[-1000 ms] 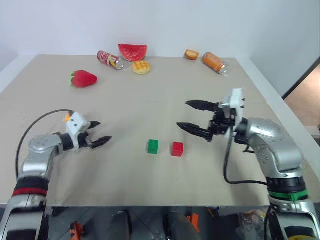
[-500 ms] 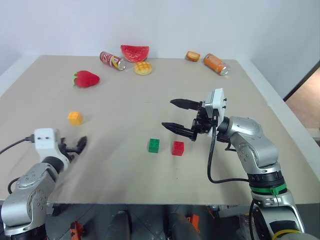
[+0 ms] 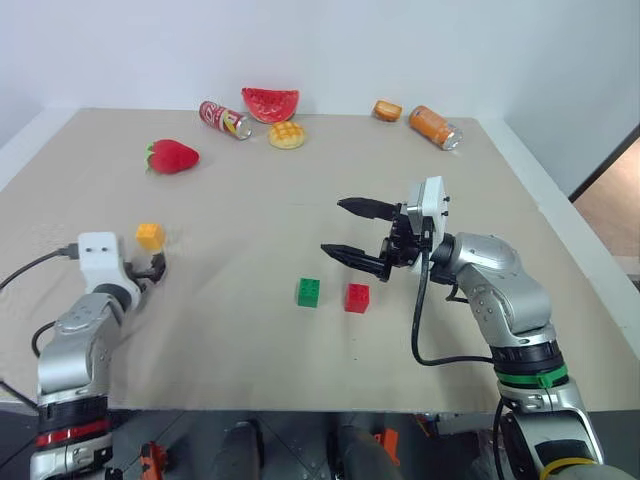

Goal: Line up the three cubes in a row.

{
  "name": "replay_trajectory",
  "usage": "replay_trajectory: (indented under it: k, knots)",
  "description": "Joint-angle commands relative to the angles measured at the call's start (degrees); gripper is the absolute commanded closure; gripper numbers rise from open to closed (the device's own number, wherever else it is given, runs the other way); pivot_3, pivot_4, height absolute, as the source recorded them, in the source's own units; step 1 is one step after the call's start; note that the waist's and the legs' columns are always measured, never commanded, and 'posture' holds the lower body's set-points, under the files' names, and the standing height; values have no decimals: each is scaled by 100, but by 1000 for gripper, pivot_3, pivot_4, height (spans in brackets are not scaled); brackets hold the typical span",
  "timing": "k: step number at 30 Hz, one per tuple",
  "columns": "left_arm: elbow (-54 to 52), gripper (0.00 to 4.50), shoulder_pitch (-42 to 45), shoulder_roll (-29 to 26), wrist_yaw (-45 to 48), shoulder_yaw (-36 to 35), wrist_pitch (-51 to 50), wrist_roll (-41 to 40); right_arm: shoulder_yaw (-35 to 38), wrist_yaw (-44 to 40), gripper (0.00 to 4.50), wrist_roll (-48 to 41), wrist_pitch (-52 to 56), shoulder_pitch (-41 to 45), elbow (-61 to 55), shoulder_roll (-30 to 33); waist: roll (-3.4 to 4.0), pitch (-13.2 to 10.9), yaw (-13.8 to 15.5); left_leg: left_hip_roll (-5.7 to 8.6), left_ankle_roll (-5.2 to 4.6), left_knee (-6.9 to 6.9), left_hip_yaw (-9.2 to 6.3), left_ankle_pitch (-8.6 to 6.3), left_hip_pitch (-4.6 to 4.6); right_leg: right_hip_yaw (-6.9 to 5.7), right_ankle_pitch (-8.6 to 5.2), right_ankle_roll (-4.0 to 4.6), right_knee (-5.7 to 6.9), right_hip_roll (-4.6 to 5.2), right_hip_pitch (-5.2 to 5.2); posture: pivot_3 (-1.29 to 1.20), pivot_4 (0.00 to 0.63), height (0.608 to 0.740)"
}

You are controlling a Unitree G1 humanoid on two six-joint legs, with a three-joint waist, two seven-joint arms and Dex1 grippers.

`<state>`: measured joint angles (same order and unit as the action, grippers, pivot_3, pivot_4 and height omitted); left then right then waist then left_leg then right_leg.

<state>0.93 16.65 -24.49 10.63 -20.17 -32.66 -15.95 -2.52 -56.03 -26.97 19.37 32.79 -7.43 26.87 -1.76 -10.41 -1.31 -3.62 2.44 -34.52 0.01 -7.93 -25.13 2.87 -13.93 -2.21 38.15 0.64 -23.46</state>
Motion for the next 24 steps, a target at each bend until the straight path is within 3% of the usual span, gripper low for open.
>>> replay_trajectory:
  k: [1, 12, 16, 21, 24]
  knots:
    - [409, 235, 268, -210, 220, 69, 369, 117, 166, 26, 175, -170, 56, 18, -330, 82, 0, 0, -1, 0, 1, 1, 0, 0, 1, 0, -1, -1, 0, 0, 0, 0, 150, 740]
    - [1855, 235, 1162, -355, 401, 295, 1190, 409, 183, 90, 175, -185, 152, -30, -441, 165, 0, 0, -2, -1, 1, 4, 0, 0, 1, 0, 3, -7, 0, -2, -2, 0, 150, 740]
    - [1765, 1352, 1132, -256, 484, 304, 1323, 329, 186, 110, 175, -179, 150, -40, -446, 188, 0, 0, -2, 0, 1, 4, 1, -1, 0, 2, 2, -9, -1, -1, -1, 0, 150, 740]
    - [1638, 3071, 913, -185, 491, 281, 1287, 302, 188, 132, 175, -179, 154, -74, -426, 217, 0, 0, -5, -1, 2, 7, 1, -1, 1, 2, 0, -10, 0, -2, -2, 0, 150, 740]
    - [1658, 3168, 910, -196, 682, 314, 1273, 220, 200, 132, 175, -204, 188, -85, -412, 228, 0, 0, -4, -1, 2, 6, 0, -1, 2, 2, 1, -10, 0, -3, -1, 0, 150, 740]
